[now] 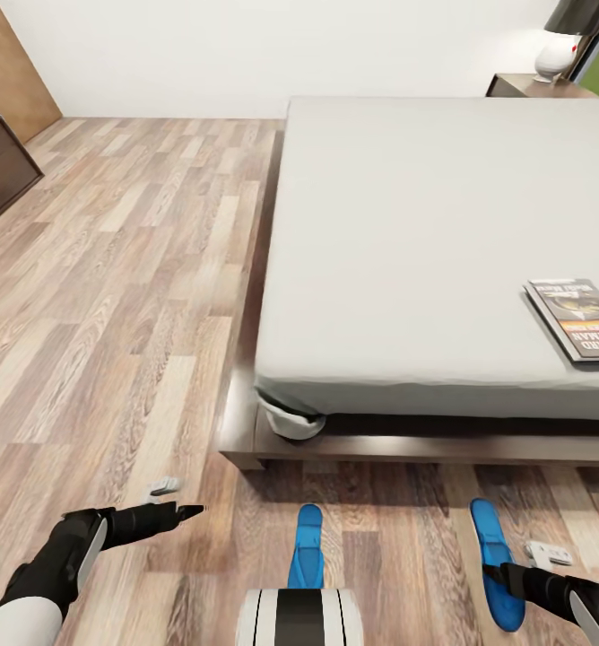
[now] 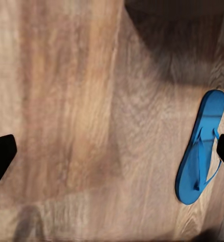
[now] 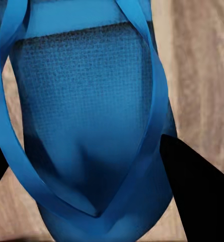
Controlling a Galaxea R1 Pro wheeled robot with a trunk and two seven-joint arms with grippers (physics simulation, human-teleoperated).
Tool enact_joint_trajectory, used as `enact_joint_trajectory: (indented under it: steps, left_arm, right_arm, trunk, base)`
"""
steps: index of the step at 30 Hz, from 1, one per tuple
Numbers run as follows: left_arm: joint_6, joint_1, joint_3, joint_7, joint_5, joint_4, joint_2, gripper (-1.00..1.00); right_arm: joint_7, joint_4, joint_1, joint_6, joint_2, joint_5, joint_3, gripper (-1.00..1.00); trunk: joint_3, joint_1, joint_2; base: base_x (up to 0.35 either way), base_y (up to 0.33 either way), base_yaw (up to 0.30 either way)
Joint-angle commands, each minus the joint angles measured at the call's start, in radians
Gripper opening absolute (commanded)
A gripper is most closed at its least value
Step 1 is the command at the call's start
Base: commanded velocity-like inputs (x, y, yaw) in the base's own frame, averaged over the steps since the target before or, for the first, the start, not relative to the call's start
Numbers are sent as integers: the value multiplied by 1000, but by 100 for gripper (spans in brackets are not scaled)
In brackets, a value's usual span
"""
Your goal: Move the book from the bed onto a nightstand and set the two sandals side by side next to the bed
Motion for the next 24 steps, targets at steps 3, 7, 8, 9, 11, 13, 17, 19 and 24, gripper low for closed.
enact_joint_trajectory:
  steps: [3, 7, 8, 9, 11, 13, 17, 19, 24]
  left_arm:
    - [4, -1, 5, -9, -10, 0, 0, 100]
    - [4, -1, 5, -9, -10, 0, 0, 100]
    - [4, -1, 5, -9, -10, 0, 0, 100]
    - [4, -1, 5, -9, -10, 0, 0, 100]
    - [4, -1, 5, -9, -10, 0, 0, 100]
    - [4, -1, 5, -9, -10, 0, -1, 100]
    - [4, -1, 5, -9, -10, 0, 0, 100]
    - [4, -1, 5, -9, -10, 0, 0, 100]
    - [4, -1, 5, -9, -10, 0, 0, 100]
  right_arm:
    - [3, -2, 0, 9, 0, -6, -4, -100]
    - [3, -2, 0, 9, 0, -7, -4, -100]
    - [3, -2, 0, 9, 0, -7, -4, -100]
    - [3, -2, 0, 9, 0, -7, -4, -100]
    - [3, -2, 0, 9, 0, -7, -4, -100]
    - [3, -2, 0, 9, 0, -6, -4, -100]
    - [3, -2, 0, 9, 0, -7, -4, -100]
    - [3, -2, 0, 9, 0, -7, -4, -100]
    - [2, -2, 0, 9, 0, -7, -4, -100]
  trunk:
    - [-1, 0, 0]
    - [-1, 0, 0]
    - [-1, 0, 0]
    - [-1, 0, 0]
    - [-1, 0, 0]
    - [-1, 0, 0]
    - [-1, 0, 0]
    - [-1, 0, 0]
    - [-1, 0, 0]
  base:
    - [0, 281, 0]
    - [0, 281, 0]
    - [0, 282, 0]
    - [0, 282, 0]
    - [0, 282, 0]
    - [0, 282, 0]
    - [0, 283, 0]
    - [0, 283, 0]
    - [0, 283, 0]
